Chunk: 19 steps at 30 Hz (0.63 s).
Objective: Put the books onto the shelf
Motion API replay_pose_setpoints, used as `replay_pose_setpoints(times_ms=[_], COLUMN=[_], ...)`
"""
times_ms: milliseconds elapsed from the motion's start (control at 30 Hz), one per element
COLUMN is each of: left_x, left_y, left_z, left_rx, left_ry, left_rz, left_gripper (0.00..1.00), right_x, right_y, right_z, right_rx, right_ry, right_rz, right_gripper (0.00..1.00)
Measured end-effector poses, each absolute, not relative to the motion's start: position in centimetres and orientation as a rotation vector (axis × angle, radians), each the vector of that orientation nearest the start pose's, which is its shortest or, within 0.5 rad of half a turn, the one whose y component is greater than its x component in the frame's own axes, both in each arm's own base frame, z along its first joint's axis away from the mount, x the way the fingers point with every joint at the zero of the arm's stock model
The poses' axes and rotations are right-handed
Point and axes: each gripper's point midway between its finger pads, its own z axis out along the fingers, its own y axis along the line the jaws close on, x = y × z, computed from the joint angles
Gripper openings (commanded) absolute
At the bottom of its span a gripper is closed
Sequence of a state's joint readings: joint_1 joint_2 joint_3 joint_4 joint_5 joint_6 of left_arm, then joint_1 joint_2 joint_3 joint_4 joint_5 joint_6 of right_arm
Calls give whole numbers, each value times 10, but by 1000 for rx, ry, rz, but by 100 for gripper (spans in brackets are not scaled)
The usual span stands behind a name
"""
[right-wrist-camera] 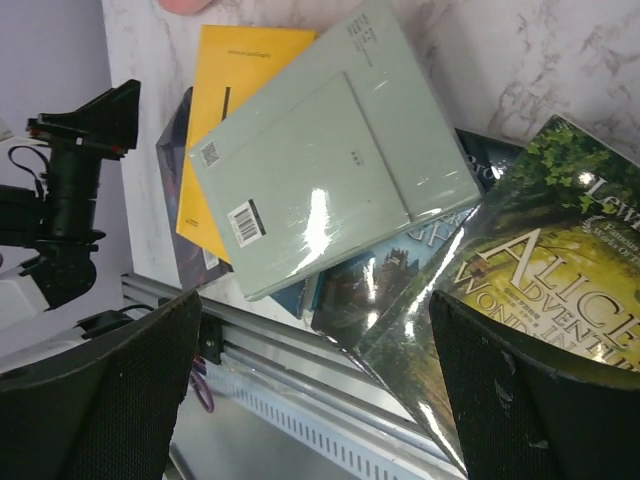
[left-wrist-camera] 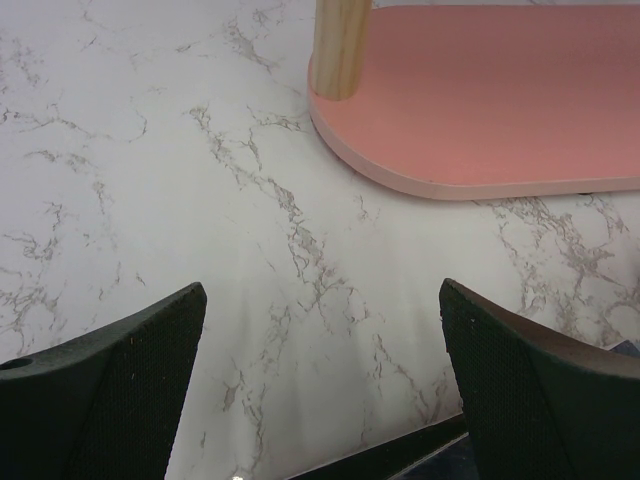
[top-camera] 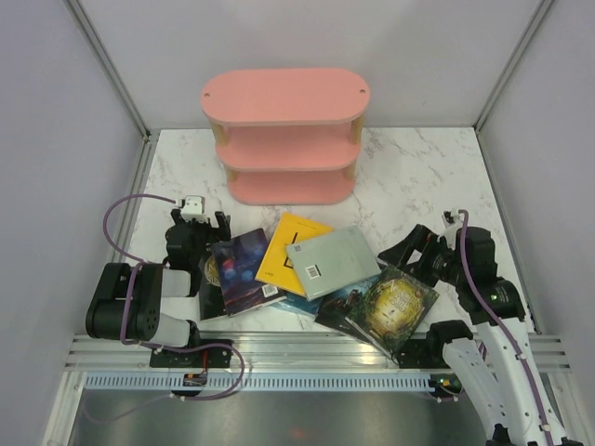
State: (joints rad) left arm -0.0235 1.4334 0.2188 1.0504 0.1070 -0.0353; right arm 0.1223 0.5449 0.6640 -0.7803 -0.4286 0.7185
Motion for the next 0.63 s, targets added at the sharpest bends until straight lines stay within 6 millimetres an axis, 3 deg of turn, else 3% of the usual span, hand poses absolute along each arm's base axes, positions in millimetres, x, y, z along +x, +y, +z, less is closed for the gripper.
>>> replay_pose_setpoints(times_ms=[100,633], left_x=[363,363], left_y=[-29,-29], left_z=[85,85], left_rx=[69,68], left_ry=[1735,1735], left_rz=[-136,-136], left_gripper=[100,100], right_x=[172,142], right_y=[124,116], right_z=[185,151], right_rx=[449,512], right_ry=[2292,2507], right_rz=[954,869], right_gripper=[98,97])
